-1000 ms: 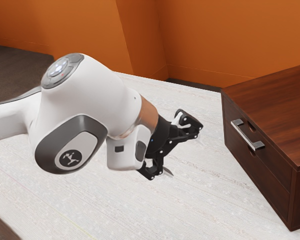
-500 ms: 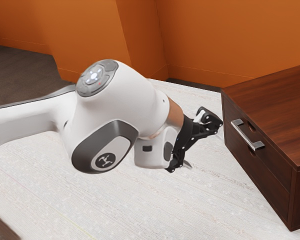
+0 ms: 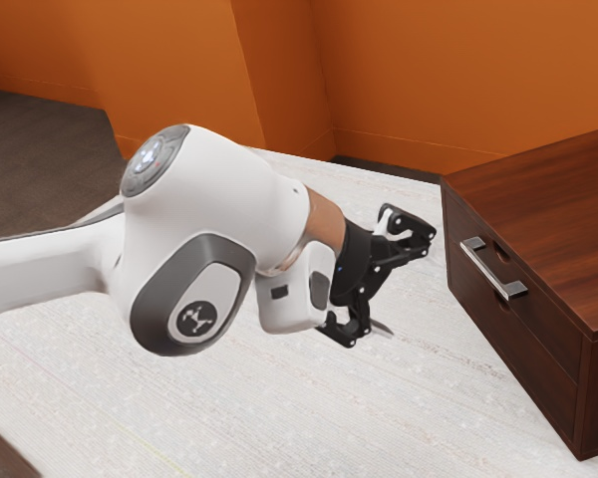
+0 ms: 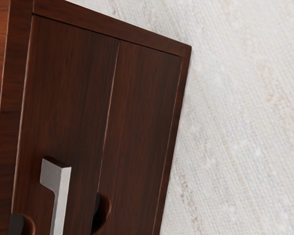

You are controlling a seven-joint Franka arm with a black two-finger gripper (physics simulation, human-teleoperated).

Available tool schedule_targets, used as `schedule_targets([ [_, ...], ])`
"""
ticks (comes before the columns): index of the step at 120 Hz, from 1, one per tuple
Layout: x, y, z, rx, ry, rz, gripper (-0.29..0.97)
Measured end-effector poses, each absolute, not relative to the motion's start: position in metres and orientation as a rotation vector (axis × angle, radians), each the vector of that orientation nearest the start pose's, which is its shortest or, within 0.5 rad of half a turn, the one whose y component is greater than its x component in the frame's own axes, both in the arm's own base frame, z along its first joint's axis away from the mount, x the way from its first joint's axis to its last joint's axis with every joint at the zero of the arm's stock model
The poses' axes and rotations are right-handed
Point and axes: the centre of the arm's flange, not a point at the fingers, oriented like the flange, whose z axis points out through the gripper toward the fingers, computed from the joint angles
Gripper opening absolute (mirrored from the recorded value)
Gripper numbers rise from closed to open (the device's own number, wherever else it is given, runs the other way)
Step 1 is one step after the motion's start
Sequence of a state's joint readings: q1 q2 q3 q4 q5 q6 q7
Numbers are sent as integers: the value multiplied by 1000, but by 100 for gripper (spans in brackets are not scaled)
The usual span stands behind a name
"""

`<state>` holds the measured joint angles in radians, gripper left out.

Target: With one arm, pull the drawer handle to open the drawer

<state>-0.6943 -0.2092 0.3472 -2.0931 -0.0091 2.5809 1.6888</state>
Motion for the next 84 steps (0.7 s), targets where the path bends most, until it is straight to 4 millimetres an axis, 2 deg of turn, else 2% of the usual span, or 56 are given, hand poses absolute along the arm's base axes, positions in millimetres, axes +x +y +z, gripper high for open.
schedule_targets([
  [22,527,-178,568,-1408,2259,-795,68],
  [45,528,-176,567,-1382,2256,-800,68],
  [59,545,-173,566,-1376,2235,-777,68],
  [71,561,-178,557,-1366,2235,-743,68],
  [84,567,-179,552,-1363,2239,-729,68],
])
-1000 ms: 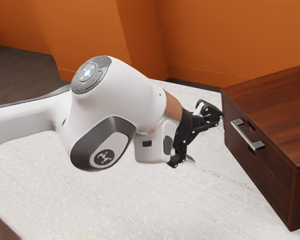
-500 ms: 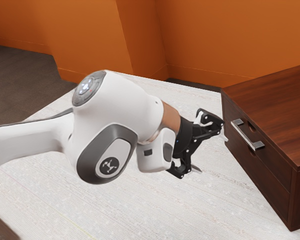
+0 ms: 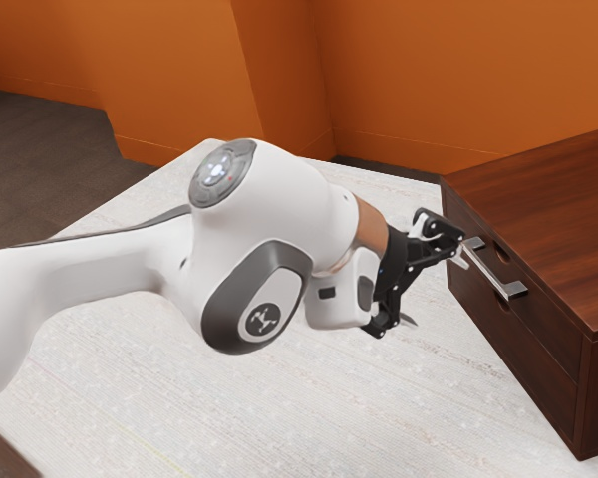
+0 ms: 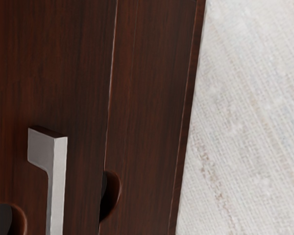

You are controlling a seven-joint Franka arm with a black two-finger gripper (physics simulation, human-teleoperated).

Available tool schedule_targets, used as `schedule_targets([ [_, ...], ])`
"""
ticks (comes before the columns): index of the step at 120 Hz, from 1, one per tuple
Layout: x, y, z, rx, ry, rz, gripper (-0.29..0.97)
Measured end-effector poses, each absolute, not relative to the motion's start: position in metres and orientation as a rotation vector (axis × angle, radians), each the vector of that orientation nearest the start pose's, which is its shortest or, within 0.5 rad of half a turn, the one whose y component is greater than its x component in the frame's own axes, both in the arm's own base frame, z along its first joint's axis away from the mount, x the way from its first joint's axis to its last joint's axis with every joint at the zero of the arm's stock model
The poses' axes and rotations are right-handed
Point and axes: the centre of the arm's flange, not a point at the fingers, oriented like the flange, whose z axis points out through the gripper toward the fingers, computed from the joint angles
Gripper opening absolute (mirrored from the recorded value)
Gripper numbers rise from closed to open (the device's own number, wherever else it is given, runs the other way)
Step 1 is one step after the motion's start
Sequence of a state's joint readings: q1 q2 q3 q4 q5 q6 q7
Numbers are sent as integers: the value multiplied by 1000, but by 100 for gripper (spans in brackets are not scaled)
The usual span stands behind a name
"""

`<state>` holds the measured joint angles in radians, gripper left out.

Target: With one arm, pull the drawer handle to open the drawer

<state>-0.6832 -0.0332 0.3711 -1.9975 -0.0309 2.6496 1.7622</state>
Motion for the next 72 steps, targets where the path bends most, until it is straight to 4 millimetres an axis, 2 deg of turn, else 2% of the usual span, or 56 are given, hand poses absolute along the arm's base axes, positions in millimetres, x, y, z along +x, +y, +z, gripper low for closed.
schedule_targets([
  [15,568,-177,548,-1374,2241,-729,68],
  [29,573,-176,536,-1389,2250,-707,68],
  [61,580,-174,539,-1385,2243,-716,68],
  [72,592,-177,534,-1387,2248,-718,68],
])
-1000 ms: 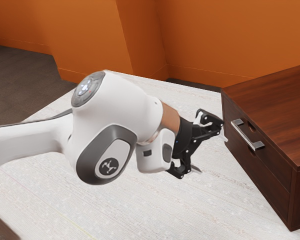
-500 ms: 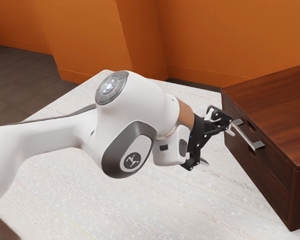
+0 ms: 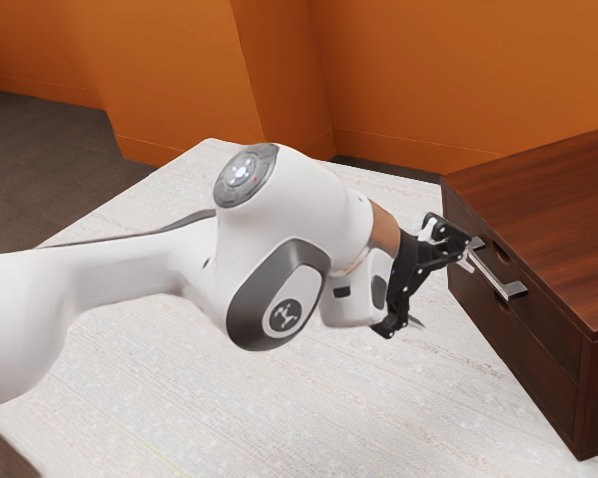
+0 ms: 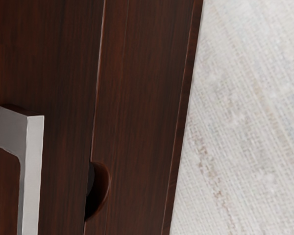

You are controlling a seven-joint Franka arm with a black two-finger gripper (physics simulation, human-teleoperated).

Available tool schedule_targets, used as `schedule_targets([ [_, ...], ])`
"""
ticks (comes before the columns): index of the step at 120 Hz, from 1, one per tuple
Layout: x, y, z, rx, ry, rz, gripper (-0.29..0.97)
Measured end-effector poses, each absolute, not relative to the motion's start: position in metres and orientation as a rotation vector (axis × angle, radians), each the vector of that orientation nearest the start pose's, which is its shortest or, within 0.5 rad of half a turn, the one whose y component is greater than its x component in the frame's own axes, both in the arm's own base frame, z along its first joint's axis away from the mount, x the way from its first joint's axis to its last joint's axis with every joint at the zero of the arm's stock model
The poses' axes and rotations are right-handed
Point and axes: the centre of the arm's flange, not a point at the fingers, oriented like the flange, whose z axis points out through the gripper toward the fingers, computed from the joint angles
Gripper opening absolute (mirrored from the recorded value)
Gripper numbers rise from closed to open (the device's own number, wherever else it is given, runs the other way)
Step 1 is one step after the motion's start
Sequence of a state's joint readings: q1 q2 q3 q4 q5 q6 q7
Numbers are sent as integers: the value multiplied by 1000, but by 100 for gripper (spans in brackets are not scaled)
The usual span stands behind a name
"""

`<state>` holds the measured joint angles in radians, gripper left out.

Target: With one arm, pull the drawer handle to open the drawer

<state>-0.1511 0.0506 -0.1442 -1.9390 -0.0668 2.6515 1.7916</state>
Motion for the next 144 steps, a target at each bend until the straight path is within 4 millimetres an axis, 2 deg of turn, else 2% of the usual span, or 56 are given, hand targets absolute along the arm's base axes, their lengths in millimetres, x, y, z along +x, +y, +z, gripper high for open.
schedule_targets([
  [13,607,-178,535,-1386,2241,-733,68],
  [23,616,-176,529,-1396,2242,-729,68],
  [35,623,-174,520,-1407,2249,-720,68],
  [59,635,-175,526,-1400,2237,-738,68],
  [80,648,-173,519,-1408,2236,-732,69],
  [89,653,-171,517,-1412,2234,-731,74],
  [102,657,-169,510,-1431,2239,-724,89],
  [106,657,-169,508,-1437,2240,-721,86],
  [114,657,-169,506,-1429,2245,-702,93],
  [128,655,-169,509,-1427,2245,-689,85],
  [133,654,-169,511,-1430,2244,-692,77],
  [144,652,-170,513,-1438,2249,-700,69],
])
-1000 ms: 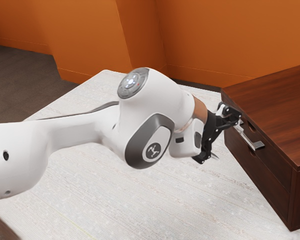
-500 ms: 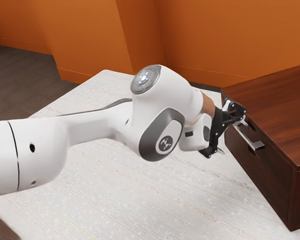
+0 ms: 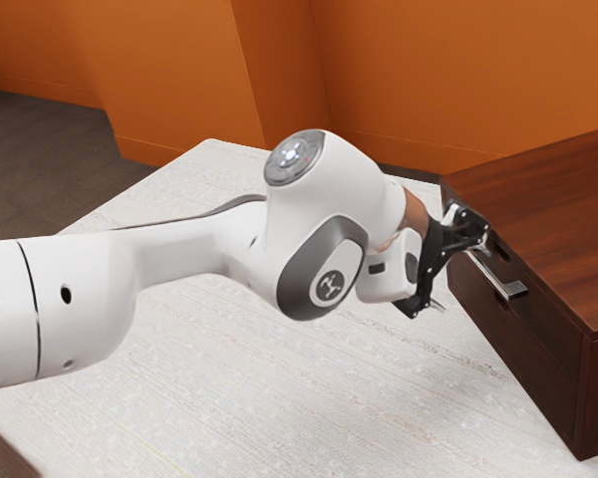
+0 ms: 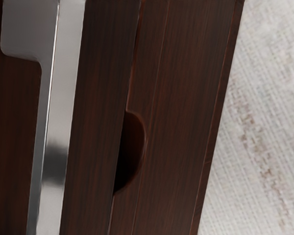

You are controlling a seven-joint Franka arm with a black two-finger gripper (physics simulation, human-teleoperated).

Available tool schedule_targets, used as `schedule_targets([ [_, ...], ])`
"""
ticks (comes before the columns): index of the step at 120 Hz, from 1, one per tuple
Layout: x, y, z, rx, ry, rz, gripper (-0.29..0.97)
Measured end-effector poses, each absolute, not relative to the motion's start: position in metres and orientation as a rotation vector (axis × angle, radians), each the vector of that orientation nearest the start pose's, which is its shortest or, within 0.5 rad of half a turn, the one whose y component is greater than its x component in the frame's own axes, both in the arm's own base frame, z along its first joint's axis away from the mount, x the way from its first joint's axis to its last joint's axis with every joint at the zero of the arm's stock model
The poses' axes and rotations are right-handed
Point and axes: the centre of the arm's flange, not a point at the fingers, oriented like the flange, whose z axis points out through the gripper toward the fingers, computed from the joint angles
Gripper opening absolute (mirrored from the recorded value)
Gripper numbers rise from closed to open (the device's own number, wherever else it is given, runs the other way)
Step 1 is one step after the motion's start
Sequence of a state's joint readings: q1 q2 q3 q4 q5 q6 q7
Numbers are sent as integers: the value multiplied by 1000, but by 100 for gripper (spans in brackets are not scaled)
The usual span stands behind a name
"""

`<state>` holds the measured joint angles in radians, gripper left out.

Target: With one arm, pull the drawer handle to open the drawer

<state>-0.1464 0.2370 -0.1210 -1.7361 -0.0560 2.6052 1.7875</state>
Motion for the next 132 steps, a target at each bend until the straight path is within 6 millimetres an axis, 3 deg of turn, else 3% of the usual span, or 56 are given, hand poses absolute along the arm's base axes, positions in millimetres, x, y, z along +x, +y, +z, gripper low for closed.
schedule_targets([
  [48,642,-168,510,-1438,2280,-679,67],
  [88,618,-166,517,-1422,2293,-660,66],
  [132,603,-136,512,-1462,2273,-615,68],
])
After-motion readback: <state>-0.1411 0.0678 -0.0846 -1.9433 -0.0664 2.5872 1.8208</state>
